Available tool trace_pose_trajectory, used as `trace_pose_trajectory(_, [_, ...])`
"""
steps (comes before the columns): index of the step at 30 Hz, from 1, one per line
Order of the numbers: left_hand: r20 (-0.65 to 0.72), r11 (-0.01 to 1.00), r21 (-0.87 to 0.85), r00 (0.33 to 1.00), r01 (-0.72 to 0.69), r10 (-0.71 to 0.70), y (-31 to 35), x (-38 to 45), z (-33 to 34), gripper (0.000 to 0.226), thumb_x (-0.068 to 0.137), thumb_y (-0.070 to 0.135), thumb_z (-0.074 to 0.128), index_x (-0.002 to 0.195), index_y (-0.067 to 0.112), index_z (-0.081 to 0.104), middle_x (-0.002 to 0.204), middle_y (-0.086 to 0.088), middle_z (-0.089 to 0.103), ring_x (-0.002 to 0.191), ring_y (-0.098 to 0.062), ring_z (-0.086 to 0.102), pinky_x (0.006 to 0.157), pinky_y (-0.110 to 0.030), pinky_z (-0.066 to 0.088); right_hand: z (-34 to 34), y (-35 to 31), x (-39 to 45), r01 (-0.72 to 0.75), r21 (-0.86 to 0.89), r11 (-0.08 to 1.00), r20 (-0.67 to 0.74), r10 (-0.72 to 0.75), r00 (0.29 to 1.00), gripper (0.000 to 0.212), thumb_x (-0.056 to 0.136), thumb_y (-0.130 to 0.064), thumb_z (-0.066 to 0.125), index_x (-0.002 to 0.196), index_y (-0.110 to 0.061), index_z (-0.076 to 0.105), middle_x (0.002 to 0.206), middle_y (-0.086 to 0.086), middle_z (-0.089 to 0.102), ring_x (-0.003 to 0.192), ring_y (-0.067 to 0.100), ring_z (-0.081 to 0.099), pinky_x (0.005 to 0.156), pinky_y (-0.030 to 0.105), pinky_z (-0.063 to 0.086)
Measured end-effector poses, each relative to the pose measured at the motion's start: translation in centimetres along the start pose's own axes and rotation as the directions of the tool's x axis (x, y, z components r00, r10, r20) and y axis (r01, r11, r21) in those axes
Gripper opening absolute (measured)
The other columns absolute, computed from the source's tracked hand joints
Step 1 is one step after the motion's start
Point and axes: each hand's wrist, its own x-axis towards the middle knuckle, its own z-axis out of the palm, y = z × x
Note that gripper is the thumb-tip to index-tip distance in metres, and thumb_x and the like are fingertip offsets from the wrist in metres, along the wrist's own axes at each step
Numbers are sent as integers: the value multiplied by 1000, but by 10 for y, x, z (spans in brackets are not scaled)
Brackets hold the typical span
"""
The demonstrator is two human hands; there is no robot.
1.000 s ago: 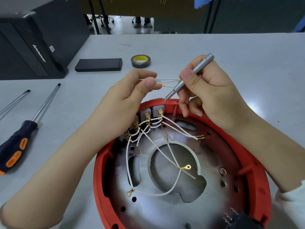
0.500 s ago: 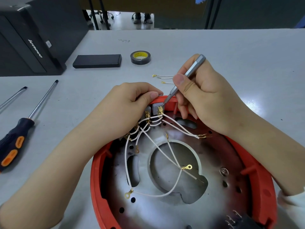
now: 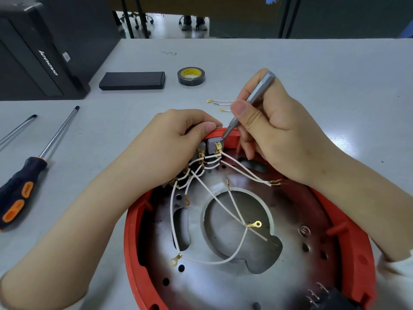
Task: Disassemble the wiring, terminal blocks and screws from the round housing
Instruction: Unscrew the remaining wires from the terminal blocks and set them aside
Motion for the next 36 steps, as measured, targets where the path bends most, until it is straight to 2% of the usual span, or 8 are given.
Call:
trace_pose_trajectory(2, [4,1000,5,1000,-4,4,0,0,0,22,98,29,49,97,36,70,70,9,70,57,-6,59,51,-13,43,0,-1,1,15,-24,1000,21,-14,1000,15,101,-28,43,87,-32,39,60,9,51,46,23,51,46,28,44])
trace_pose_trajectory(4, [13,1000,6,1000,-2,2,0,1,0,22,98,29,48,97,35,70,59,20,64,50,0,56,47,-11,39,-1,-1,3,18,-39,999,51,-16,999,15,101,-27,43,88,-32,39,60,3,52,46,11,48,49,20,41])
trace_pose_trajectory(6, [17,1000,7,1000,3,-4,-1,1,0,23,99,27,48,98,35,69,51,24,58,42,4,51,44,-7,35,-2,-1,6,8,-33,999,79,-5,997,15,101,-26,42,88,-31,41,60,-2,53,46,7,47,51,13,38])
trace_pose_trajectory(13, [15,1000,2,1000,-6,6,1,2,0,22,99,28,48,93,38,67,56,15,62,43,0,50,44,-9,37,-2,0,14,-44,26,999,113,41,993,16,102,-26,42,87,-32,41,56,-3,50,41,5,42,48,15,37])
trace_pose_trajectory(18, [21,1000,8,1000,-14,14,1,3,1,23,100,25,47,92,35,67,46,23,54,39,3,49,42,-7,33,-2,2,19,-82,71,994,132,72,989,14,102,-28,41,88,-32,42,54,-2,49,39,6,40,44,17,35])
trace_pose_trajectory(28, [30,999,31,999,-30,29,2,3,0,24,100,25,48,89,38,64,48,26,55,42,6,50,44,-6,35,-1,4,26,-155,91,984,140,141,980,14,102,-27,42,87,-26,43,48,-3,46,34,5,38,40,14,34])
trace_pose_trajectory(33, [25,999,35,1000,-14,13,2,4,1,22,99,25,48,92,34,67,49,25,55,43,4,50,43,-6,34,0,-1,28,-182,93,979,158,166,973,15,102,-25,42,87,-25,43,51,3,40,34,6,32,38,16,31])
trace_pose_trajectory(36, [21,1000,27,1000,-4,3,1,4,1,21,99,26,48,94,32,68,49,24,55,42,3,49,41,-7,34,2,-5,32,-213,102,972,180,193,965,19,102,-25,42,85,-31,44,47,-8,39,33,3,31,37,14,31])
